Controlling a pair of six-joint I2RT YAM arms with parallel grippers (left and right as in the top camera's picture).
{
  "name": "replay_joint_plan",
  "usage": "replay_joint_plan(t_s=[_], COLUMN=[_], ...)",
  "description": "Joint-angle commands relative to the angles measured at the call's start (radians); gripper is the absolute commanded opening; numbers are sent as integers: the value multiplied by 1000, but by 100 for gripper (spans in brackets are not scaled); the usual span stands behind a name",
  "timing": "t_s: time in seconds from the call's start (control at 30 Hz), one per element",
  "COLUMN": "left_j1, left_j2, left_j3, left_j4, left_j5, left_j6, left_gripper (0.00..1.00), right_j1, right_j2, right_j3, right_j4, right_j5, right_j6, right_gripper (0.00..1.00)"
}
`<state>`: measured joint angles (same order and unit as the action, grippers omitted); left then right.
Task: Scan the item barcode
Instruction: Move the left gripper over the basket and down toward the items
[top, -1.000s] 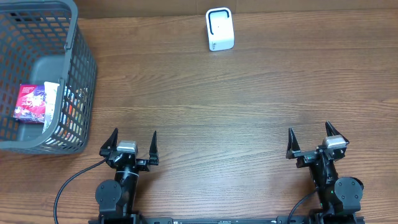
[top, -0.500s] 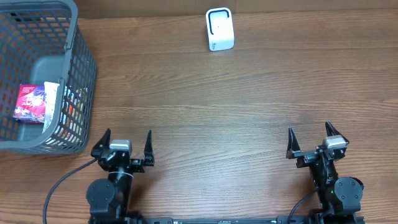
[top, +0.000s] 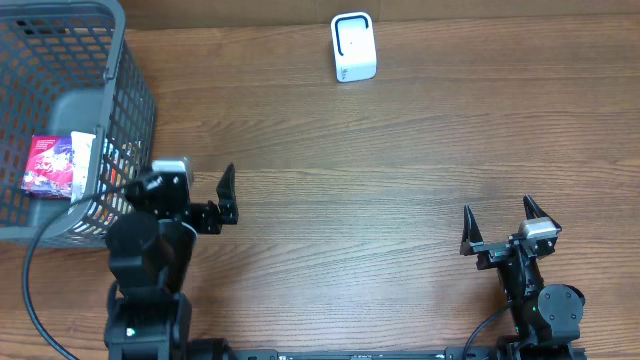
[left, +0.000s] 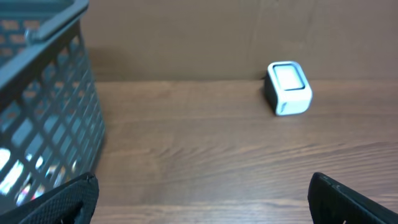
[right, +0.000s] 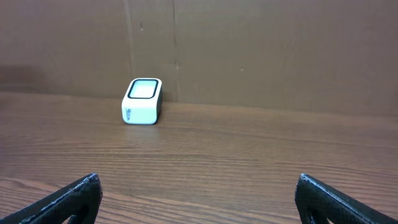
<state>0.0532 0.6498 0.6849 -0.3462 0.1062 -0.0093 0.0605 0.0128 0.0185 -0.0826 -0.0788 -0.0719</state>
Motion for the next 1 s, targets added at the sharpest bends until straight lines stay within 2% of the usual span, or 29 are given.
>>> replay_joint_plan(t_s=[0.0,0.13,0.3,0.4,0.67,0.83,0.97], left_j1=[5,5,6,6,21,146,282], left_j2=[33,38,97,183,496,644,700], left_j3=[66,74,188,329,848,1151,1251], left_j4=[-13,11,-31,-101,-406,-544,-610], left_j5=[130,172,153,121,-131,-143,-142], left_j6=[-20,-20,-22,-34,-101,-190,-272], left_gripper=[99,100,100,100,100,100,100], right_j1=[6,6,6,6,6,6,6], right_j2=[-10,-10,-10,-10,-10,-10,-10], right_j3=[-10,-10,-10,-10,-10,-10,-10], right_j4=[5,5,5,5,5,5,5], right_j5=[-4,-4,-4,-4,-4,-4,-4], right_j6=[-4,-4,-4,-4,-4,-4,-4], right_gripper=[100,100,100,100,100,100,100])
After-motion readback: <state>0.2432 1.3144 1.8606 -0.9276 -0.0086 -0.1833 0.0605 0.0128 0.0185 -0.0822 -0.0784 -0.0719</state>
